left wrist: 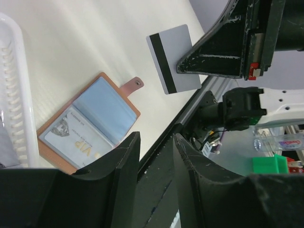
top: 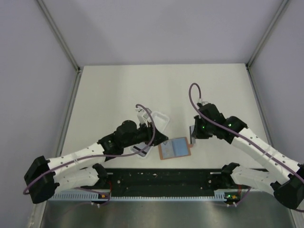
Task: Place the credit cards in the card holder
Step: Insert the credit card into the card holder.
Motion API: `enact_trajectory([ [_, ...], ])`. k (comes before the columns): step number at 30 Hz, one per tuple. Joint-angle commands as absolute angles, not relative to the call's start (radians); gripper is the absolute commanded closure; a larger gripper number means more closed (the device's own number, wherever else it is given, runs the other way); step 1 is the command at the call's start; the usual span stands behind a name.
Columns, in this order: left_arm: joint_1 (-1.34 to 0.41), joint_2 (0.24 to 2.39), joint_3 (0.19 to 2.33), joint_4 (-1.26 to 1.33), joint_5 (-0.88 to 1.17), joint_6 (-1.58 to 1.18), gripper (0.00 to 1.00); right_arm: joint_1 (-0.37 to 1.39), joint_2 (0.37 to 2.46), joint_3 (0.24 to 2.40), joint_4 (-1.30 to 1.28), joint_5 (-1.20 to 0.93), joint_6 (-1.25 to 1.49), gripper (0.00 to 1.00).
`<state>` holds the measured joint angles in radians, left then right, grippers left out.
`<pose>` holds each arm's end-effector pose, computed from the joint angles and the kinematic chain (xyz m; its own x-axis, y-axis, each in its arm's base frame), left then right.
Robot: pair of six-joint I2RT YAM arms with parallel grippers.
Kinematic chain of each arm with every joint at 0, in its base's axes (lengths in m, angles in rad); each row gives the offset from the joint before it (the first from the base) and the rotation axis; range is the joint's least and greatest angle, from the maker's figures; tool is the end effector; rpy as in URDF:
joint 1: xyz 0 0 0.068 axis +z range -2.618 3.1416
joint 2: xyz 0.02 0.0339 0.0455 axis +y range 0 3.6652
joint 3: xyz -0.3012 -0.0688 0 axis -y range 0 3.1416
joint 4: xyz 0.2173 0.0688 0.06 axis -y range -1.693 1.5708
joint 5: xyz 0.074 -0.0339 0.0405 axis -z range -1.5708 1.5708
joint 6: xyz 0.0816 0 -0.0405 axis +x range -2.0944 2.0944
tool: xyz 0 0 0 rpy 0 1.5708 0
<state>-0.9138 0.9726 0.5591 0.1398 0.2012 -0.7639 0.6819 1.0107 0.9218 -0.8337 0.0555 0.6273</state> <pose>0.1225 -0.1855 0.2884 -0.7372 -0.1540 -0.6579 0.5309 0.4702 -0.7050 0.1392 0.1072 0.2852 -0.8552 0.0606 -0.5148 -0.1252 0.9396 0.3186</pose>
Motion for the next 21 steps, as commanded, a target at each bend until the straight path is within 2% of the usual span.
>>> enact_trajectory([
  [1,-0.966,1.054,0.522,0.320,0.052,-0.739,0.59,0.672,1.031,0.887,-0.876,0.048,0.549,1.00],
  [8,-0.985,1.247,0.506,0.463,0.044,-0.778,0.62,0.672,1.066,0.772,-0.730,-0.035,0.486,1.00],
  [12,-0.991,1.287,0.505,0.492,0.043,-0.795,0.63,0.672,1.120,0.736,-0.664,-0.072,0.462,1.00],
  [21,-1.005,1.353,0.528,0.462,0.011,-0.758,0.62,0.672,1.241,0.716,-0.594,-0.005,0.471,1.00],
])
